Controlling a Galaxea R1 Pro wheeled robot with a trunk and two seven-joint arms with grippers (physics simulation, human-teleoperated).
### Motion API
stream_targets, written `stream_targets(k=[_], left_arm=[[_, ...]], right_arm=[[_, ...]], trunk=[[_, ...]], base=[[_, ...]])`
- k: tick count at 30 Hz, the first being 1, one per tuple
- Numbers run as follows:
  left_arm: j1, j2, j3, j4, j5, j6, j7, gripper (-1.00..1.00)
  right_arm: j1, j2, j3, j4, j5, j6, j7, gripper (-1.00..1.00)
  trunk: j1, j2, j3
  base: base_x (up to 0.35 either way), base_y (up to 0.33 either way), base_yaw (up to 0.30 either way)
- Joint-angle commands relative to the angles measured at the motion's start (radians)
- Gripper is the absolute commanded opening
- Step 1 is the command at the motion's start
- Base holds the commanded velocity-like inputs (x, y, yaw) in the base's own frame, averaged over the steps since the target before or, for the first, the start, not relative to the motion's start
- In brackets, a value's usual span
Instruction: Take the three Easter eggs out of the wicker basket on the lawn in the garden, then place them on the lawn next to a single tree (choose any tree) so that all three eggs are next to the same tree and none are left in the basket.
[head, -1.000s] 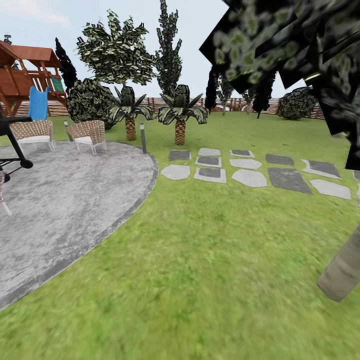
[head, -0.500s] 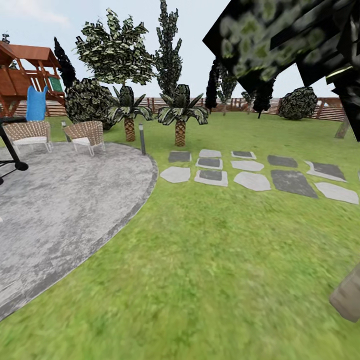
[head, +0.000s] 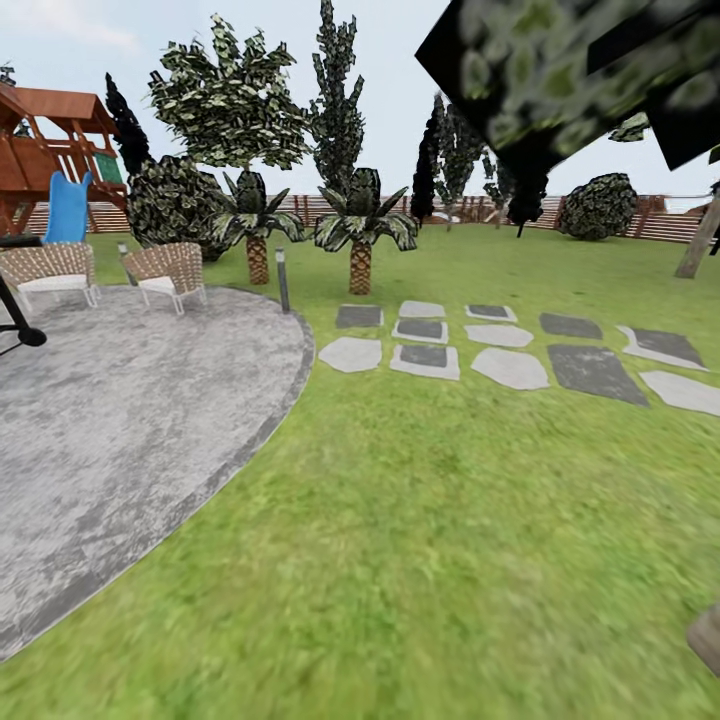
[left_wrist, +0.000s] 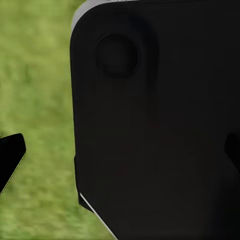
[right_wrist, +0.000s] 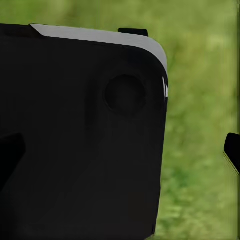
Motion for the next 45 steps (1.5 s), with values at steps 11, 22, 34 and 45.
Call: stream_targets(k=[11, 22, 34, 45], left_arm=[[0.000, 0.001, 0.001, 0.000, 0.001, -0.002, 0.002, 1.00], [0.000, 0.000, 0.001, 0.000, 0.001, -0.003, 0.002, 1.00], [0.000, -0.001, 0.000, 0.000, 0.001, -0.003, 0.002, 1.00], [0.000, -0.001, 0.000, 0.000, 0.001, -0.003, 0.002, 1.00]], right_arm=[[-0.001, 0.000, 0.001, 0.001, 0.003, -0.003, 0.000, 1.00], [-0.001, 0.000, 0.001, 0.001, 0.003, -0.003, 0.000, 1.00], [-0.001, 0.000, 0.001, 0.001, 0.003, -0.003, 0.000, 1.00], [-0.001, 0.000, 0.001, 0.001, 0.003, -0.003, 0.000, 1.00]], trunk=[[0.001, 0.000, -0.001], [0.001, 0.000, -0.001], [0.001, 0.000, -0.001], [0.001, 0.000, -0.001]], base=[[0.328, 0.000, 0.000], [0.328, 0.000, 0.000], [0.328, 0.000, 0.000], [0.328, 0.000, 0.000]])
